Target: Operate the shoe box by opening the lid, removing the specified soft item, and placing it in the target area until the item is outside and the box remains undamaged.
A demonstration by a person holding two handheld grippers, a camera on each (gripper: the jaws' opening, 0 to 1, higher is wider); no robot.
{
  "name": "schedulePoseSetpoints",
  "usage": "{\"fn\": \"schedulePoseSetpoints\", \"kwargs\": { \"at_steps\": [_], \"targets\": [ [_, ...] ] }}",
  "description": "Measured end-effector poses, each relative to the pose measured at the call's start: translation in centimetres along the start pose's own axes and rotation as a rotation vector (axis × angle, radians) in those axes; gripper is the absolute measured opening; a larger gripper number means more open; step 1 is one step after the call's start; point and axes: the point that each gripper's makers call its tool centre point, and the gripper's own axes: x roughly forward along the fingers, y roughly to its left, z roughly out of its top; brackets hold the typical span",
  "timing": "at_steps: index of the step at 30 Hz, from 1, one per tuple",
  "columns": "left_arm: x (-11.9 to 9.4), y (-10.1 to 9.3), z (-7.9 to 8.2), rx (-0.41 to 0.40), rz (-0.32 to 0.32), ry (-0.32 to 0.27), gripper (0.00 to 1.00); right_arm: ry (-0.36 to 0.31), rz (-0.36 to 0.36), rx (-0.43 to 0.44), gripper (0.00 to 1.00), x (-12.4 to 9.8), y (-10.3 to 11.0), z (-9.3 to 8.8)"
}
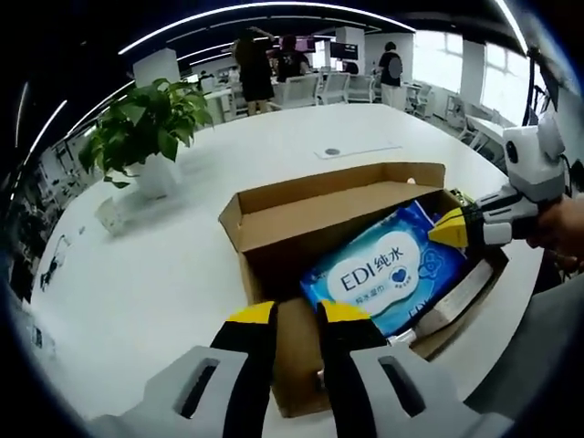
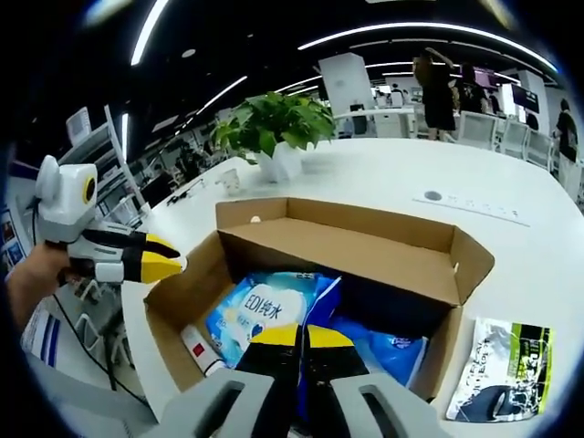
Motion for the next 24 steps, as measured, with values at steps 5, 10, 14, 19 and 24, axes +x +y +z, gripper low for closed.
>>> {"fn": "schedulePoseSetpoints", "kwargs": {
  "at_steps": [5, 10, 14, 19, 24],
  "targets": [
    [1.2, -1.1, -0.5, 0.021, -0.036, 0.040, 0.17, -0.003, -0.008, -0.008, 0.00, 0.0, -0.2, -0.1],
    [2.5, -2.1, -1.2, 0.060, -0.056, 0.089, 0.16, -0.001, -0.013, -0.009, 0.00, 0.0, -0.3, -0.3],
    [3.6, -2.4, -2.0, 0.061, -0.070, 0.130, 0.16, 0.005, -0.019, -0.027, 0.00, 0.0, -0.5, -0.4],
    [4.7, -2.5, -3.0, 0.061, -0.073, 0.165, 0.12, 0.011, -0.018, -0.029, 0.00, 0.1, -0.7, -0.6],
    [5.1, -2.5, -3.4, 0.042, -0.080, 0.181, 0.15, 0.015, -0.016, -0.020, 0.00, 0.1, -1.0, -0.7]
  ]
}}
